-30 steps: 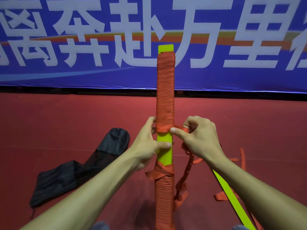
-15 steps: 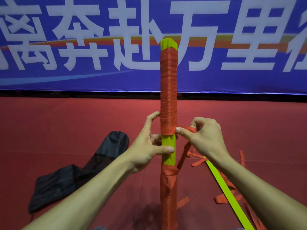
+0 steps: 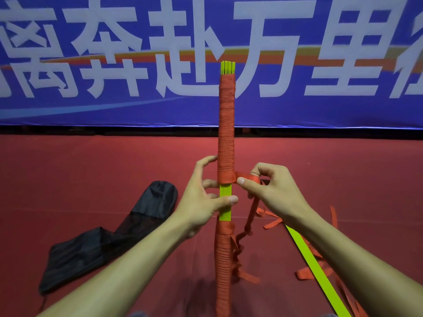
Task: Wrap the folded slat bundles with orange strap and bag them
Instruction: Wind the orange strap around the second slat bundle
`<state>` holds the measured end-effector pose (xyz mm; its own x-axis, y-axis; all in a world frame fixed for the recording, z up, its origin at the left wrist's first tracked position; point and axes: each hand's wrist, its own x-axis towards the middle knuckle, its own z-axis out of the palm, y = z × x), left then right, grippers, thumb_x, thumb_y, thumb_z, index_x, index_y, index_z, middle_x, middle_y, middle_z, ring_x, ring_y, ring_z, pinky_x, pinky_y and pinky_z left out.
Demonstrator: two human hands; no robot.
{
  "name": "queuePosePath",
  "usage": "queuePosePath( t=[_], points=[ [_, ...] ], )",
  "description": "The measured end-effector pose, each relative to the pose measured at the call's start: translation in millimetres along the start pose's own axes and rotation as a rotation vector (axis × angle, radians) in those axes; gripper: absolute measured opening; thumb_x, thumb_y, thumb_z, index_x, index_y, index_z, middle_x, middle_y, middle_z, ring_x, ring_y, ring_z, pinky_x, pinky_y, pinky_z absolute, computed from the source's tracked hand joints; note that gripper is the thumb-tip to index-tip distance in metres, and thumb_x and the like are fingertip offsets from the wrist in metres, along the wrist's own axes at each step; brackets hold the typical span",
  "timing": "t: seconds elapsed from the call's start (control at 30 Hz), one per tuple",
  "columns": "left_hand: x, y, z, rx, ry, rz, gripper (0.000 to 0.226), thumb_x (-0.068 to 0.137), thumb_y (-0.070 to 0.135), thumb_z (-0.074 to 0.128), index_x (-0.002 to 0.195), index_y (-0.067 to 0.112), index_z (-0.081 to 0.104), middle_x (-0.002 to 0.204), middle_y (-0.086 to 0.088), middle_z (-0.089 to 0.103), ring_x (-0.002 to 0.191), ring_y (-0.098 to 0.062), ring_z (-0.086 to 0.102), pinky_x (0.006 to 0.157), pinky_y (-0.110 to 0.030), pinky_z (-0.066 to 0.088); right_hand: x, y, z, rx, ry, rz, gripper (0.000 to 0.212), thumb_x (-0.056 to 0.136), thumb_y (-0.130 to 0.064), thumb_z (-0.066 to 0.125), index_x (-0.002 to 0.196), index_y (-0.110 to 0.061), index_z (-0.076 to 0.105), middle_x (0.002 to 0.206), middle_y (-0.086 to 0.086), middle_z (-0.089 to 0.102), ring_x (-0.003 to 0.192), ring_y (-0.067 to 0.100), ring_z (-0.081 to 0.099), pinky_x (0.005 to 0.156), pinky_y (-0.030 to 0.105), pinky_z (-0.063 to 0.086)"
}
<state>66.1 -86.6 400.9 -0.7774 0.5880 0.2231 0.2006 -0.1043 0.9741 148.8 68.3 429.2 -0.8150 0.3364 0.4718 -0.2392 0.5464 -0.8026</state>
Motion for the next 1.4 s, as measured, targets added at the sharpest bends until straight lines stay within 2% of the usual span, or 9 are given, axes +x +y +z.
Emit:
queuePosePath(
  t=[0.1,0.2,0.47,0.6,0.7,0.9,1.07,1.27,1.4],
  points=[
    [0,0,4,0.066,0.027,0.016,0.089,0.074,-0.006,0.082,0.135,0.044,0.040,0.109,-0.015,0.065,0.063,-0.018,0.063,0.065,-0.038,0.058,0,-1,9,-0.063,0.029,-0.050,0.042,0.078,-0.025,0.080,0.057,-0.013,0.046,0.053,0.005,0.050,0.055,0.012,0.043,0.055,0.033,0.039],
    [-1,0,7,0.110,0.044,0.018,0.092,0.071,0.002,0.087,0.134,0.049,0.039,0.106,-0.013,0.067,0.065,-0.019,0.067,0.066,-0.043,0.062,0,-1,15,-0.115,0.094,-0.077,0.048,0.075,-0.026,0.081,0.052,-0.020,0.039,0.046,-0.010,0.040,0.049,0.007,0.034,0.050,0.026,0.032],
    [1,0,11,0.110,0.056,-0.030,0.093,0.056,0.018,0.092,0.127,0.055,0.044,0.102,-0.013,0.073,0.085,-0.027,0.074,0.072,-0.047,0.062,-2,-1,16,-0.194,0.171,-0.099,0.049,0.074,-0.027,0.082,0.053,-0.018,0.039,0.044,-0.012,0.044,0.048,0.008,0.038,0.048,0.018,0.031],
    [-1,3,11,0.090,0.074,-0.055,0.094,0.050,0.021,0.090,0.128,0.051,0.047,0.100,-0.015,0.073,0.080,-0.021,0.072,0.065,-0.039,0.060,-3,-2,18,-0.236,0.165,-0.120,0.050,0.072,-0.033,0.083,0.053,-0.015,0.041,0.046,-0.006,0.038,0.050,0.011,0.037,0.049,0.022,0.031],
    [-2,3,9,0.145,0.119,-0.042,0.096,0.043,0.030,0.093,0.122,0.059,0.046,0.097,-0.012,0.073,0.082,-0.027,0.074,0.069,-0.046,0.063,-3,-2,18,-0.243,0.168,-0.099,0.051,0.070,-0.035,0.084,0.053,-0.014,0.042,0.044,-0.007,0.038,0.049,0.011,0.037,0.047,0.021,0.030],
    [-2,6,12,0.066,0.087,-0.068,0.084,0.057,-0.003,0.093,0.117,0.037,0.049,0.097,-0.015,0.074,0.079,-0.027,0.072,0.077,-0.055,0.061,-2,-4,13,-0.248,0.159,-0.086,0.049,0.068,-0.035,0.086,0.056,-0.009,0.046,0.048,-0.007,0.041,0.047,0.009,0.035,0.046,0.024,0.032],
    [-2,8,13,0.001,0.048,-0.058,0.073,0.060,-0.010,0.088,0.114,0.019,0.049,0.092,-0.011,0.067,0.074,-0.020,0.066,0.071,-0.042,0.059,-1,-4,11,-0.278,0.148,-0.105,0.050,0.069,-0.036,0.085,0.057,-0.008,0.046,0.049,-0.006,0.040,0.050,0.012,0.036,0.048,0.026,0.031],
    [-1,3,11,-0.045,0.029,-0.088,0.079,0.057,-0.006,0.092,0.117,0.022,0.049,0.091,-0.006,0.069,0.076,-0.019,0.067,0.071,-0.040,0.059,-2,-5,13,-0.299,0.145,-0.122,0.046,0.069,-0.031,0.085,0.058,-0.007,0.047,0.051,-0.007,0.041,0.051,0.012,0.037,0.048,0.022,0.029],
    [-1,3,9,-0.144,-0.039,-0.133,0.063,0.068,-0.017,0.079,0.118,0.014,0.055,0.094,-0.012,0.068,0.081,-0.021,0.067,0.071,-0.036,0.058,-1,-6,12,-0.295,0.136,-0.115,0.043,0.071,-0.028,0.084,0.059,-0.008,0.049,0.051,-0.007,0.043,0.051,0.012,0.039,0.049,0.023,0.032]
  ],
)
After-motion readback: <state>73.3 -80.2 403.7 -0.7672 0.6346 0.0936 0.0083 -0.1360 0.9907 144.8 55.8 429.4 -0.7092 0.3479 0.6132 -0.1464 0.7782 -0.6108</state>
